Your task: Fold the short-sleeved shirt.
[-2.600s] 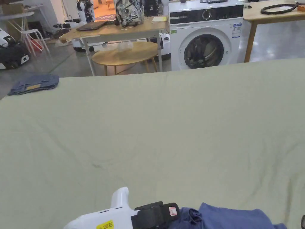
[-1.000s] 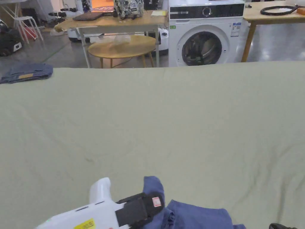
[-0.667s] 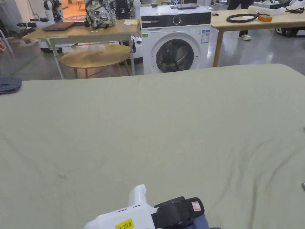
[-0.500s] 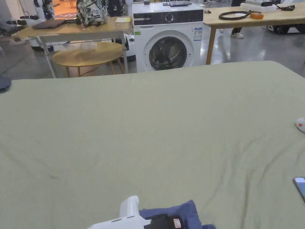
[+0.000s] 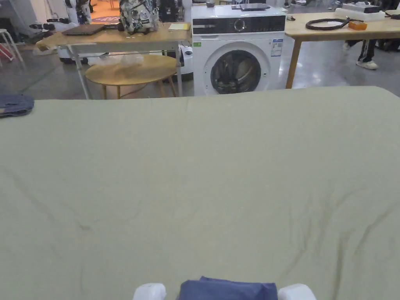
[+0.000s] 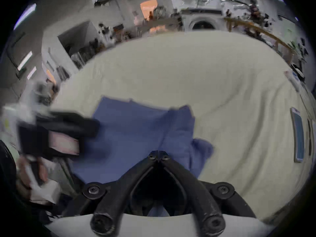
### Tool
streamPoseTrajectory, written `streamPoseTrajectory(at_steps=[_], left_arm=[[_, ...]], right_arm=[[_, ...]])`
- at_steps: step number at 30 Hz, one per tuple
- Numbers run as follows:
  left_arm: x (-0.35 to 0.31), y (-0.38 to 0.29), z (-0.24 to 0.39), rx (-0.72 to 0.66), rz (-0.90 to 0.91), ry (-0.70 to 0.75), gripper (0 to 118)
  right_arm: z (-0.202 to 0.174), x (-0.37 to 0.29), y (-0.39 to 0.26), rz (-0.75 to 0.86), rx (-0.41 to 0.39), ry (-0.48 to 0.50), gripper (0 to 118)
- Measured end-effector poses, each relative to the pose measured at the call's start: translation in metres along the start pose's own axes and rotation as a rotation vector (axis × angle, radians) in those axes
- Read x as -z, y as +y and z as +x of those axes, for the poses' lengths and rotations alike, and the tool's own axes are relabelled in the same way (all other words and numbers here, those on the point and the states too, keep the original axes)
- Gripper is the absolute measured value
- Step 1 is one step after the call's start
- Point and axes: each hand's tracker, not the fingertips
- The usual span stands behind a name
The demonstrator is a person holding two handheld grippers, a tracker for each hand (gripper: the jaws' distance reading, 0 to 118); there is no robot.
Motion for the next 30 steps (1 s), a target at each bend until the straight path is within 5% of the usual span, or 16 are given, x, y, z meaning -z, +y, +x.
streamPoseTrajectory(at_steps=[2, 4, 6, 9, 13, 18, 23, 27, 28, 30], left_arm=[[-0.021, 0.001, -0.016, -0.049, 0.033, -0.016, 63], [-0.024, 0.004, -0.034, -0.072, 0.027, -0.002, 63], [-0.015, 0.002, -0.052, -0.124, 0.034, -0.002, 63], [0.025, -0.006, -0.075, -0.252, -0.05, -0.089, 34], [0.063, -0.026, -0.078, -0.373, -0.099, -0.267, 27], [0.012, -0.008, -0.089, -0.398, 0.003, -0.212, 26], [-0.146, 0.03, -0.153, -0.317, 0.179, 0.084, 25], [-0.251, 0.049, -0.22, -0.312, 0.126, 0.365, 25], [-0.267, 0.052, -0.234, -0.28, 0.099, 0.446, 30], [-0.278, 0.057, -0.251, -0.278, 0.11, 0.537, 74]], right_arm=[[-0.002, 0.01, -0.003, 0.037, -0.027, -0.028, 0], [0.002, 0.004, 0.0, 0.03, 0.058, -0.007, 0], [0.008, 0.005, -0.002, 0.034, 0.054, 0.008, 0], [0.015, 0.004, -0.006, 0.053, 0.088, 0.031, 0], [0.019, 0.001, -0.009, 0.061, 0.137, 0.064, 0], [0.04, -0.03, -0.017, 0.204, 0.28, 0.265, 0], [0.043, -0.049, -0.015, 0.248, 0.21, 0.182, 0], [0.048, -0.031, -0.027, 0.235, 0.205, 0.259, 0], [0.05, -0.023, -0.032, 0.212, 0.227, 0.293, 0], [0.051, -0.014, -0.036, 0.202, 0.247, 0.281, 0]])
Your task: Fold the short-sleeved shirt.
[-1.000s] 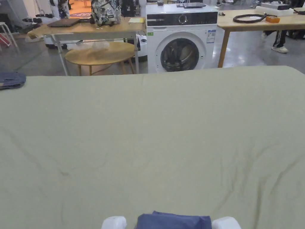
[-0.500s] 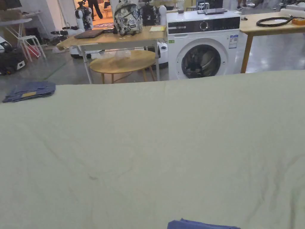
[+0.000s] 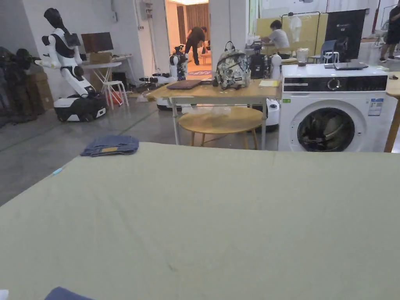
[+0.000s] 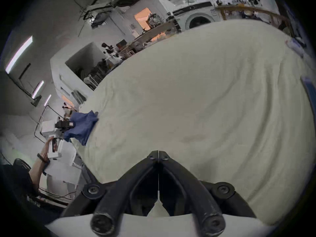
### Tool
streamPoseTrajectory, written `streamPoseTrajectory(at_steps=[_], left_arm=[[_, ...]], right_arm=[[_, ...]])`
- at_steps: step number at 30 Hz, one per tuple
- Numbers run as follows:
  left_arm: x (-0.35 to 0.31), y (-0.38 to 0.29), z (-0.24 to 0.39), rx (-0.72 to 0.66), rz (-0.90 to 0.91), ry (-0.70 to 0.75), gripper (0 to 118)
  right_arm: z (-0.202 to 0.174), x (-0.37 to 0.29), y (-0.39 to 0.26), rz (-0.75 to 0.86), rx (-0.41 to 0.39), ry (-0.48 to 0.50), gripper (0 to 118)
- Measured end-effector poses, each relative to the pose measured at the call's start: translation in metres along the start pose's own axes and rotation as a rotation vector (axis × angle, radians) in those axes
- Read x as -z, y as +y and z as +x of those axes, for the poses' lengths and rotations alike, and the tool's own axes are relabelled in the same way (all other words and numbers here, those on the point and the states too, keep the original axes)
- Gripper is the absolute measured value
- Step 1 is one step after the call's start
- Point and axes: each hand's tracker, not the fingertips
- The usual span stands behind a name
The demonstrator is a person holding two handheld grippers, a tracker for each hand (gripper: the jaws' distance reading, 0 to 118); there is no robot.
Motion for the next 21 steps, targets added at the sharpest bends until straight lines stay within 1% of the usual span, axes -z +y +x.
streamPoseTrajectory(at_steps=[1, 2, 4, 5, 6, 7, 8, 9, 10, 11, 12, 13, 14, 15, 16, 17, 18, 19, 20, 21], left_arm=[[0.005, 0.005, -0.007, -0.024, -0.006, 0.014, 78], [0.01, 0.007, 0.001, -0.039, -0.04, 0.029, 78], [0.008, 0.015, 0.002, -0.055, -0.039, 0.188, 78], [0.003, 0.025, 0.0, 0.081, -0.017, 0.255, 78], [-0.003, 0.033, 0.001, 0.123, 0.001, 0.324, 78], [-0.015, 0.041, 0.006, 0.124, 0.072, 0.412, 78], [-0.027, 0.045, 0.015, 0.123, 0.131, 0.374, 75], [-0.039, 0.046, 0.027, 0.128, 0.182, 0.309, 69], [-0.051, 0.048, 0.035, 0.15, 0.246, 0.231, 68], [-0.061, 0.043, 0.058, 0.18, 0.321, 0.17, 67], [-0.07, 0.037, 0.082, 0.237, 0.399, 0.155, 67], [-0.081, 0.028, 0.11, 0.325, 0.523, 0.181, 67], [-0.09, 0.02, 0.134, 0.378, 0.6, 0.164, 67], [-0.094, 0.015, 0.153, 0.419, 0.638, 0.127, 65], [-0.098, 0.01, 0.175, 0.46, 0.677, 0.082, 58], [-0.1, 0.001, 0.201, 0.491, 0.714, 0.028, 45], [-0.099, -0.003, 0.224, 0.518, 0.737, -0.011, 21], [-0.096, -0.007, 0.238, 0.525, 0.746, -0.043, 8], [-0.092, -0.01, 0.25, 0.526, 0.771, -0.087, 2], [-0.087, -0.011, 0.261, 0.502, 0.783, -0.156, 0]], right_arm=[[-0.001, 0.001, 0.0, -0.001, 0.009, -0.016, 0], [-0.001, -0.002, 0.0, 0.012, 0.013, -0.029, 0], [0.0, -0.014, 0.005, 0.072, 0.027, -0.026, 0], [0.001, -0.02, 0.009, 0.091, 0.037, -0.017, 0], [0.004, -0.026, 0.013, 0.105, 0.036, -0.021, 0], [0.006, -0.032, 0.019, 0.12, 0.025, -0.043, 0], [0.007, -0.038, 0.027, 0.128, 0.003, -0.084, 0], [0.008, -0.044, 0.033, 0.144, -0.026, -0.134, 0], [0.007, -0.051, 0.04, 0.18, -0.057, -0.182, 0], [0.005, -0.058, 0.047, 0.216, -0.074, -0.22, 0], [0.002, -0.066, 0.053, 0.268, -0.083, -0.249, 0], [-0.006, -0.076, 0.061, 0.323, -0.096, -0.257, 0], [-0.012, -0.085, 0.069, 0.369, -0.116, -0.266, 0], [-0.019, -0.092, 0.075, 0.406, -0.145, -0.292, 0], [-0.028, -0.1, 0.081, 0.467, -0.183, -0.31, 0], [-0.035, -0.107, 0.088, 0.511, -0.204, -0.308, 0], [-0.042, -0.112, 0.095, 0.547, -0.209, -0.292, 0], [-0.048, -0.116, 0.1, 0.587, -0.206, -0.28, 0], [-0.054, -0.12, 0.105, 0.621, -0.212, -0.262, 0], [-0.059, -0.121, 0.111, 0.642, -0.224, -0.242, 0]])
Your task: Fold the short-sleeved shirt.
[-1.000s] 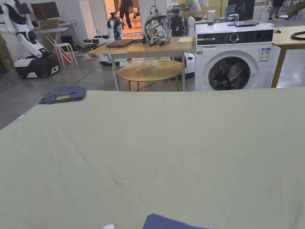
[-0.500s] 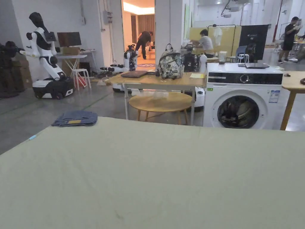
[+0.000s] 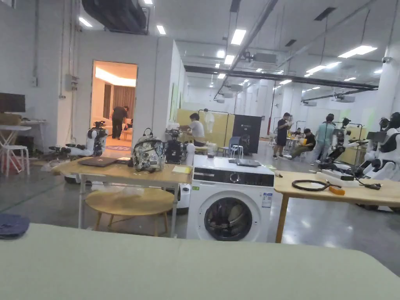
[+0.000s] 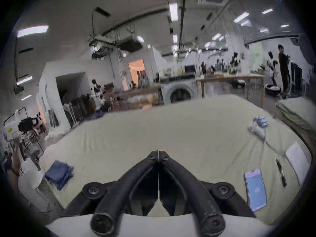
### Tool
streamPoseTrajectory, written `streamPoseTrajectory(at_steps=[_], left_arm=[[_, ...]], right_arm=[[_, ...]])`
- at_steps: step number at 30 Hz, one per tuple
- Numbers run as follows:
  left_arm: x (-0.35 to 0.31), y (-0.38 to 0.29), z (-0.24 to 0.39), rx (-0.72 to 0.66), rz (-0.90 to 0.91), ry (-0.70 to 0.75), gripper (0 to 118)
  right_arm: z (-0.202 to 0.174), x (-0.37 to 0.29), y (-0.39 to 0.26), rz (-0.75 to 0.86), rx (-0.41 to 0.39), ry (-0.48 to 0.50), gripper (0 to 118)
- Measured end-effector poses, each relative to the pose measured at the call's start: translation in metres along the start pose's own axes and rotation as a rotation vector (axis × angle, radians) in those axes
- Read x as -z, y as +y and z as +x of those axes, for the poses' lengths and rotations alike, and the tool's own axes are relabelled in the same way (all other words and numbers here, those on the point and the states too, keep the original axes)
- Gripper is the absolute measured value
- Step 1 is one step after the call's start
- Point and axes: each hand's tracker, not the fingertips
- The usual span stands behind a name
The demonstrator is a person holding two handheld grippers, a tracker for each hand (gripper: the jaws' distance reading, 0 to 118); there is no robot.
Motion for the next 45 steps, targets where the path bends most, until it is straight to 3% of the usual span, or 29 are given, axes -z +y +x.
streamPoseTrajectory(at_steps=[3, 5, 8, 11, 13, 15, 17, 21, 22, 23, 24, 25, 29, 32, 34, 36, 40, 45], left_arm=[[0.015, -0.006, 0.033, -0.085, 0.032, -0.049, 0], [0.004, -0.014, 0.06, -0.019, 0.173, -0.001, 0], [0.005, -0.015, 0.091, 0.017, 0.118, 0.034, 0], [0.007, -0.028, 0.101, 0.094, 0.065, 0.106, 0], [0.008, -0.032, 0.105, 0.11, 0.06, 0.13, 0], [0.007, -0.034, 0.103, 0.099, 0.084, 0.138, 0], [0.008, -0.03, 0.102, 0.062, 0.057, 0.092, 0], [0.003, -0.031, 0.099, 0.062, 0.066, 0.118, 31], [0.002, -0.03, 0.099, 0.071, 0.063, 0.114, 61], [0.001, -0.03, 0.097, 0.079, 0.061, 0.108, 84], [0.0, -0.029, 0.095, 0.077, 0.067, 0.092, 100], [0.0, -0.029, 0.099, 0.067, 0.067, 0.081, 104], [-0.005, -0.031, 0.099, 0.058, 0.116, 0.103, 104], [-0.004, -0.029, 0.097, 0.026, 0.122, 0.107, 104], [-0.004, -0.029, 0.098, 0.028, 0.121, 0.096, 104], [-0.002, -0.029, 0.099, 0.037, 0.11, 0.097, 104], [-0.002, -0.029, 0.102, 0.043, 0.098, 0.082, 104], [-0.006, -0.02, 0.107, 0.019, 0.097, 0.049, 104]], right_arm=[[-0.019, -0.001, 0.013, 0.071, -0.063, -0.019, 0], [-0.026, -0.002, 0.012, 0.12, -0.099, -0.028, 0], [-0.037, -0.008, 0.005, 0.167, -0.121, -0.055, 0], [-0.048, -0.015, -0.001, 0.179, -0.194, -0.13, 0], [-0.051, -0.02, -0.005, 0.189, -0.176, -0.142, 0], [-0.048, -0.022, -0.006, 0.181, -0.117, -0.081, 0], [-0.047, -0.022, -0.007, 0.178, -0.127, -0.085, 0], [-0.046, -0.021, -0.011, 0.16, -0.132, -0.098, 29], [-0.046, -0.02, -0.011, 0.159, -0.129, -0.099, 62], [-0.045, -0.02, -0.011, 0.154, -0.129, -0.1, 85], [-0.046, -0.017, -0.009, 0.143, -0.132, -0.103, 92], [-0.046, -0.014, -0.009, 0.132, -0.138, -0.109, 92], [-0.05, -0.015, -0.009, 0.142, -0.161, -0.113, 107], [-0.055, -0.016, -0.008, 0.157, -0.187, -0.111, 107], [-0.06, -0.016, -0.007, 0.176, -0.188, -0.163, 107], [-0.065, -0.017, -0.004, 0.183, -0.176, -0.169, 107], [-0.06, -0.017, 0.001, 0.173, -0.076, -0.065, 107], [-0.067, -0.01, 0.002, 0.141, -0.149, -0.188, 107]])
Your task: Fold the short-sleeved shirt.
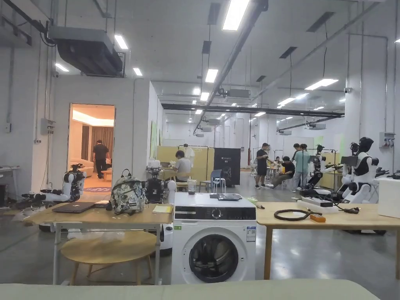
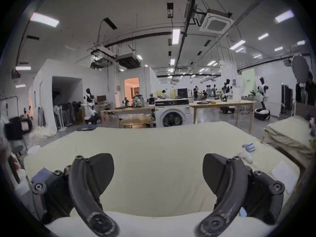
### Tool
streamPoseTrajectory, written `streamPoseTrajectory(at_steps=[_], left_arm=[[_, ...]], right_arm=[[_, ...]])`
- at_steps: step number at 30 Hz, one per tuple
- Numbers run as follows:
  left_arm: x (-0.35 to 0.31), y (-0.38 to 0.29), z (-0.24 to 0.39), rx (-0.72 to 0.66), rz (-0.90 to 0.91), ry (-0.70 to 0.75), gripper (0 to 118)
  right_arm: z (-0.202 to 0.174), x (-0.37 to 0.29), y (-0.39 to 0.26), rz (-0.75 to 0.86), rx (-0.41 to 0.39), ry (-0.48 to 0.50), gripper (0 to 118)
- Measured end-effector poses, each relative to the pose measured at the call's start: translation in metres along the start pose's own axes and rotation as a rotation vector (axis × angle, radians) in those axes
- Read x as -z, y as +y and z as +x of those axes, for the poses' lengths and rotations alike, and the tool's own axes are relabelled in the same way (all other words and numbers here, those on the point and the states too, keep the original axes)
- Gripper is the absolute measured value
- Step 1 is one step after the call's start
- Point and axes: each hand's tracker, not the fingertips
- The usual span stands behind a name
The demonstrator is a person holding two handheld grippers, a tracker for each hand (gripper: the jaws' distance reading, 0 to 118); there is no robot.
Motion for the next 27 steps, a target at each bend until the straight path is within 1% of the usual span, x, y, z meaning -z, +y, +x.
streamPoseTrajectory(at_steps=[2, 4, 6, 8, 10, 14, 16, 21, 27], left_arm=[[0.001, 0.001, 0.003, 0.02, -0.001, -0.003, 104], [0.002, 0.0, 0.004, 0.03, -0.007, -0.001, 104], [0.004, -0.002, 0.004, 0.02, -0.017, -0.006, 104], [0.007, 0.0, 0.004, -0.02, -0.045, 0.008, 104], [0.009, 0.001, 0.003, -0.04, -0.066, 0.003, 104], [0.009, 0.001, 0.002, -0.03, -0.071, 0.001, 104], [0.008, 0.002, 0.001, -0.039, -0.07, -0.001, 104], [0.01, 0.002, -0.008, -0.129, -0.085, -0.005, 104], [0.01, -0.001, -0.014, -0.162, -0.083, 0.001, 104]], right_arm=[[-0.002, 0.0, -0.003, 0.01, -0.012, -0.004, 107], [-0.002, -0.001, -0.004, 0.002, -0.006, 0.013, 107], [0.0, 0.001, -0.003, -0.032, 0.033, 0.072, 107], [0.003, 0.003, -0.001, -0.067, 0.085, 0.116, 107], [0.006, 0.003, 0.0, -0.065, 0.123, 0.146, 107], [0.006, 0.003, 0.003, -0.052, 0.151, 0.105, 107], [0.007, 0.004, 0.006, -0.052, 0.168, 0.028, 107], [0.002, 0.005, 0.014, -0.103, 0.114, -0.13, 107], [-0.002, 0.004, 0.013, -0.106, 0.127, -0.116, 107]])
